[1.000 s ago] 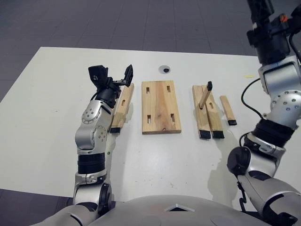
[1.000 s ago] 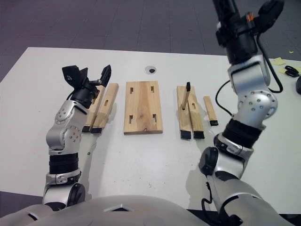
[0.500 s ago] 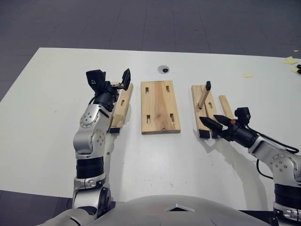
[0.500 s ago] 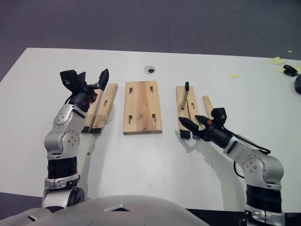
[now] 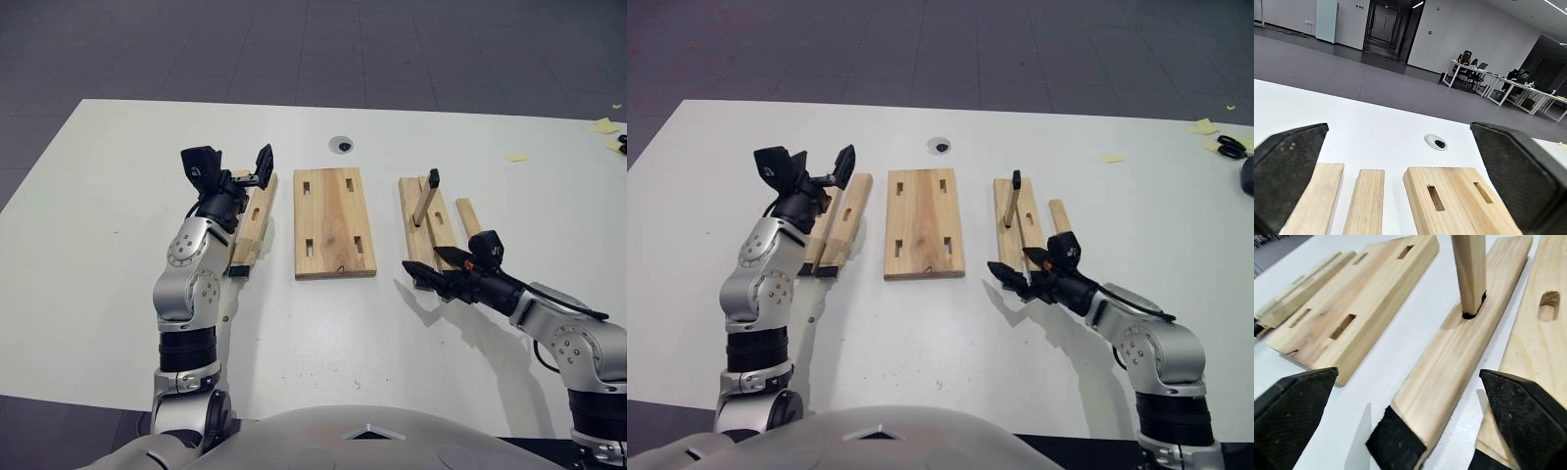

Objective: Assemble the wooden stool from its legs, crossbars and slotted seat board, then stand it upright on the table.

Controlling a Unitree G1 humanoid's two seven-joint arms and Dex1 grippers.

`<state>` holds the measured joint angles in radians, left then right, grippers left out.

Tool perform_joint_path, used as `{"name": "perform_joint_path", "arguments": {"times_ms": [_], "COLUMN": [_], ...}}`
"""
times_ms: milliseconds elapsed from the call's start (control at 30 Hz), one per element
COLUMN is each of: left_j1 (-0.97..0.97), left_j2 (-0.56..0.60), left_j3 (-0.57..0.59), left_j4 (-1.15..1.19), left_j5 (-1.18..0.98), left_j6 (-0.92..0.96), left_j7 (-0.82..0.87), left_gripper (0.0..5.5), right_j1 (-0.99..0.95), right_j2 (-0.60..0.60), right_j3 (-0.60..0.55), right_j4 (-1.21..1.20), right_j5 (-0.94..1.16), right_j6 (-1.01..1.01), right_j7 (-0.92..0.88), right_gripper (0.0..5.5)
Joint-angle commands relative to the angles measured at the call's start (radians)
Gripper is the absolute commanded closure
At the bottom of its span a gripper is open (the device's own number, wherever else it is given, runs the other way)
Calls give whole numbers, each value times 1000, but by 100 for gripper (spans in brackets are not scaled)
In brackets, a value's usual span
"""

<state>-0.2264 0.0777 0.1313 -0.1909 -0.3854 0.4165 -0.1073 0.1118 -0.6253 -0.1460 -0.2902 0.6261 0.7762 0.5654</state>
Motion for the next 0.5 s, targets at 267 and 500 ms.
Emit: {"name": "perform_joint_path", "arguments": {"times_ms": [267, 500], "left_j1": [8, 10], "left_j2": [0, -1], "left_j3": [-9, -16], "left_j4": [-2, 1], "left_j5": [12, 17], "left_j6": [4, 2], "left_j7": [7, 8], "left_gripper": [10, 10], "right_j1": [-49, -56], "right_j2": [34, 13], "right_j3": [43, 96], "right_j4": [-28, -64], "right_j5": [-54, -103], "right_j6": [50, 101], "right_j7": [-36, -75], "right_gripper": [10, 10]}}
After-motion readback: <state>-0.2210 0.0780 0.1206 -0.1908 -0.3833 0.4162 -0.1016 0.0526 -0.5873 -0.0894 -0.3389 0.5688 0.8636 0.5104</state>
